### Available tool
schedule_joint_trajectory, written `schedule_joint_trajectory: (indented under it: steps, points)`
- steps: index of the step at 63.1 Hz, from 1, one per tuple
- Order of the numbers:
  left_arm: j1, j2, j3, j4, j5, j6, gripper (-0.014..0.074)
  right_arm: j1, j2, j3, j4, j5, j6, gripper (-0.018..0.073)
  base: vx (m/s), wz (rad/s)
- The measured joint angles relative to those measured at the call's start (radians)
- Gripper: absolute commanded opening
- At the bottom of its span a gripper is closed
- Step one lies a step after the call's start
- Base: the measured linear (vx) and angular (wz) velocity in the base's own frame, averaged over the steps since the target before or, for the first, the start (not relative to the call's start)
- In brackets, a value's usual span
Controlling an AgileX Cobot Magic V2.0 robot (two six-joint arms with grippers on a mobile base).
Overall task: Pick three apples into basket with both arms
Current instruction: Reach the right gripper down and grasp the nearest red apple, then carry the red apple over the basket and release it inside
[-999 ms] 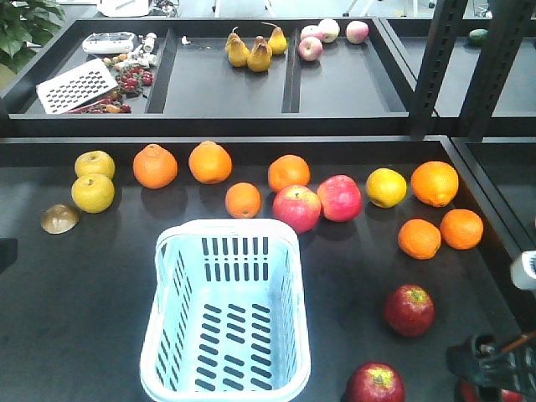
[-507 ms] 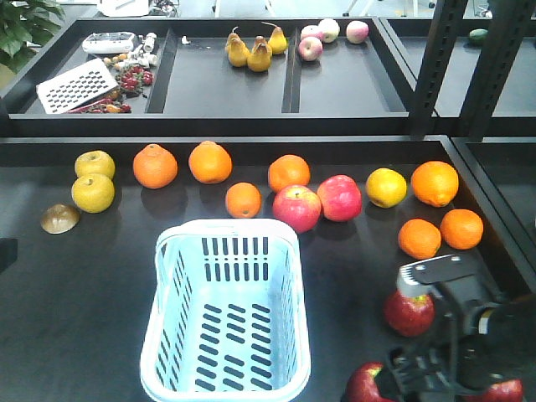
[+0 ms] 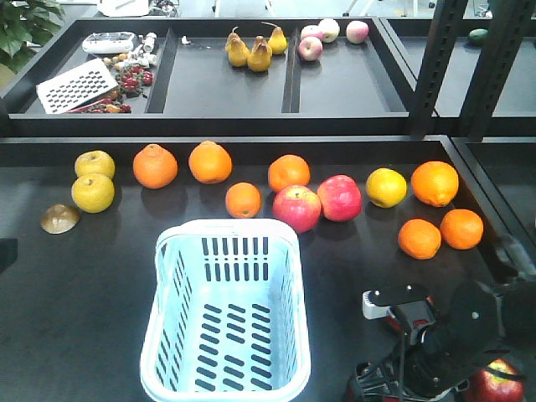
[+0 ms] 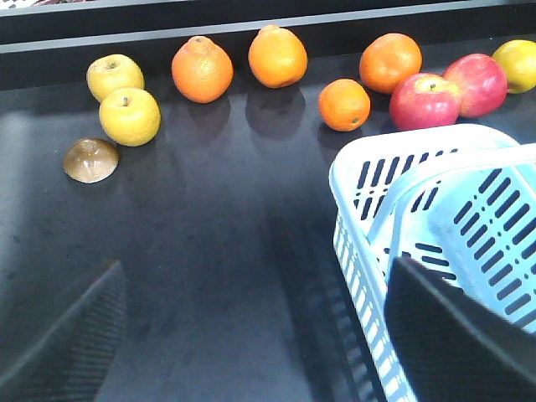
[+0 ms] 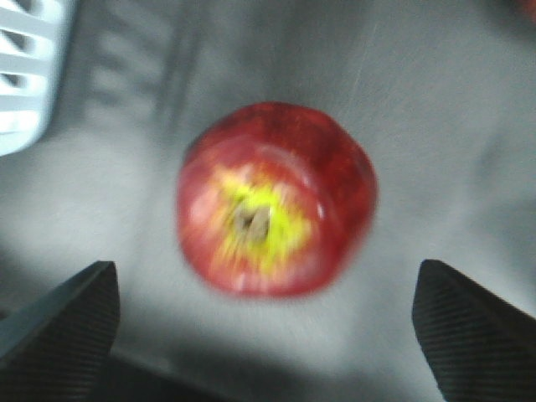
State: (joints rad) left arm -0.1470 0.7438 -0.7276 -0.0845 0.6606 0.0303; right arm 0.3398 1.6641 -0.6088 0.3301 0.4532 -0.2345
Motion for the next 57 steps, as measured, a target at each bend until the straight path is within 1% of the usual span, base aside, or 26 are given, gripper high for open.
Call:
schedule_joint_trajectory:
  steps: [15, 22, 28, 38, 45, 52, 57]
  points:
    - [0.000, 0.000, 0.000, 0.000, 0.000, 0.000, 0.0588, 0.000, 0.094, -0.007, 0.079, -0.101, -0.048, 0.0643, 0.00, 0.00]
    - [0.000, 0.000, 0.000, 0.000, 0.000, 0.000, 0.0588, 0.000, 0.136, -0.007, 0.114, -0.151, -0.070, 0.0611, 0.00, 0.00]
    - [0.000, 0.000, 0.000, 0.000, 0.000, 0.000, 0.0588, 0.000, 0.164, -0.008, 0.145, -0.180, -0.079, 0.0542, 0.00, 0.00]
    - [0.000, 0.000, 0.000, 0.000, 0.000, 0.000, 0.0588, 0.000, 0.181, -0.010, 0.162, -0.189, -0.088, 0.0357, 0.00, 0.00]
    - [0.000, 0.000, 0.000, 0.000, 0.000, 0.000, 0.0588, 0.000, 0.181, -0.012, 0.163, -0.183, -0.087, 0.0265, 0.00, 0.00]
    - [0.000, 0.000, 0.000, 0.000, 0.000, 0.000, 0.0588, 0.000, 0.170, -0.012, 0.163, -0.155, -0.085, 0.0221, 0.00, 0.00]
    - [0.000, 0.000, 0.000, 0.000, 0.000, 0.000, 0.0588, 0.000, 0.137, -0.012, 0.163, -0.108, -0.085, 0.0219, 0.00, 0.00]
